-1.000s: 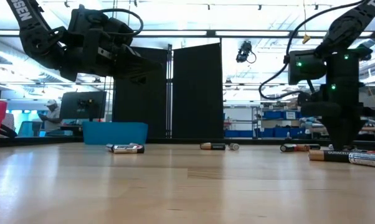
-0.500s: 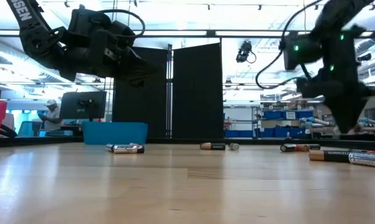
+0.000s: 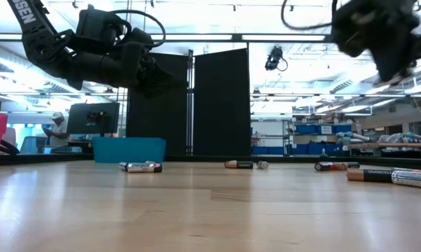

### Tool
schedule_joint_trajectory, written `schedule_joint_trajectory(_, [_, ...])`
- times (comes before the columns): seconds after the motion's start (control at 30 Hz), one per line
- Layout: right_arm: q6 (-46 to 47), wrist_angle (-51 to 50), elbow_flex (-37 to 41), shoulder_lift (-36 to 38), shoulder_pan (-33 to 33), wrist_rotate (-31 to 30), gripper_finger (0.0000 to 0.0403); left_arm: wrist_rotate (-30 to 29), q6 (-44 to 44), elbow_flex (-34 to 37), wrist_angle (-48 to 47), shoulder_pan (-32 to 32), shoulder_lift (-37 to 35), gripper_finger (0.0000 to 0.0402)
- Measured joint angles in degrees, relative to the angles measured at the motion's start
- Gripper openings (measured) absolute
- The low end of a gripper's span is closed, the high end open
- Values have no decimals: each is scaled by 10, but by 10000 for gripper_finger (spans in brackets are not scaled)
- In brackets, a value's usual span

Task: Sort batteries
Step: Put the silver battery into the yellow bin

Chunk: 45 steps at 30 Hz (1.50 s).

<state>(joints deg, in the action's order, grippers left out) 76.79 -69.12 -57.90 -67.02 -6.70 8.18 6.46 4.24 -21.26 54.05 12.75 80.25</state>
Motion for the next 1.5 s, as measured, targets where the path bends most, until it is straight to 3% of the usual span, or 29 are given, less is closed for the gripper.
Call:
schedule_joint_trajectory(0.37, [356,10,-11,-5,-228,108,57,-21,15,0,6,0,0,3])
schedule_joint_trajectory(0.67, [568,15,-11,-43,-375,90,57,-24,15,0,1,0,0,3])
schedule_joint_trajectory(0.8, [587,34,-11,-87,-403,68,57,-24,15,0,1,0,0,3])
schedule_joint_trajectory(1.2, [591,46,-11,-236,-405,49,57,-26,17,-1,5,0,0,3])
schedule_joint_trajectory(1.5, [588,71,-11,-300,-402,35,57,-26,26,-1,4,0,0,3])
